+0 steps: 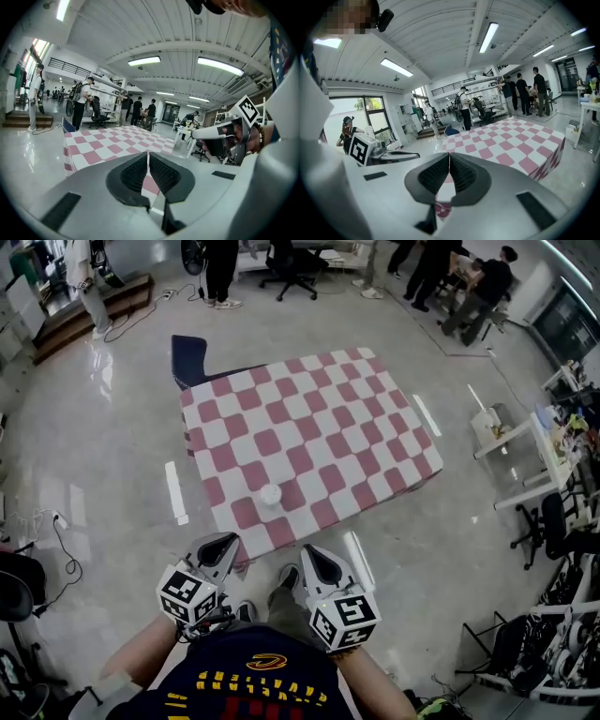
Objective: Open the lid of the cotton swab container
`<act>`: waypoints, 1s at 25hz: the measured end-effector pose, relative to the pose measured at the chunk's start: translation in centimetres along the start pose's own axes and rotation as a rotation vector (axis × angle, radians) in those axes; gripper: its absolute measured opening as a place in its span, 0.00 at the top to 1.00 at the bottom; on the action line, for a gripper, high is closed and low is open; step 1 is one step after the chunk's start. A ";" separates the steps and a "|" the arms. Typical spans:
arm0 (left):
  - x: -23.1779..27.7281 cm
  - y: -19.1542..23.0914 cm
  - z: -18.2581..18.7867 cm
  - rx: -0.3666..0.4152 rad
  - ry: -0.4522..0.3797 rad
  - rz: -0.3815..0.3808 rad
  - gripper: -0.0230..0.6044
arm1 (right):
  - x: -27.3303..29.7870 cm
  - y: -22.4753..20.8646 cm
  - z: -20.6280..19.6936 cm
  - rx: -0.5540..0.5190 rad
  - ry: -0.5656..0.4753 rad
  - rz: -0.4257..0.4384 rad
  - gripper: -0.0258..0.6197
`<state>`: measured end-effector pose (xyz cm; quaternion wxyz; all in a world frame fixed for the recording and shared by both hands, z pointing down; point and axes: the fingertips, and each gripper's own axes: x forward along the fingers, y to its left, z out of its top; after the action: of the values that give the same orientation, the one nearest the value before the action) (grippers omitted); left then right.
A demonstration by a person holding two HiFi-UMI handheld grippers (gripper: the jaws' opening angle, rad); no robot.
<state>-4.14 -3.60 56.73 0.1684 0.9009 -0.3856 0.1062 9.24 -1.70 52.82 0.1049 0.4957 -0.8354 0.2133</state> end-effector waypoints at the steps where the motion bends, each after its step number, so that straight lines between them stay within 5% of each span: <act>1: 0.9 0.4 -0.2 0.004 0.011 0.009 0.96 | 0.9 -0.9 0.2 -0.013 0.010 0.005 0.94; 6: 5.5 1.9 -2.2 0.041 0.070 0.052 0.95 | 5.3 -4.1 0.3 0.019 0.074 0.087 0.94; 17: 14.1 5.3 -9.5 0.101 0.261 0.102 0.58 | 12.8 -6.7 -1.6 -0.072 0.232 0.263 0.94; 25: 17.2 5.8 -10.1 0.085 0.277 0.136 0.50 | 15.5 -5.7 -1.2 -0.202 0.253 0.351 0.80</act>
<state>2.64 -14.79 72.87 0.1741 0.8557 -0.4141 0.2567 6.62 -15.69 61.31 0.2189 0.2993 -0.9060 0.2040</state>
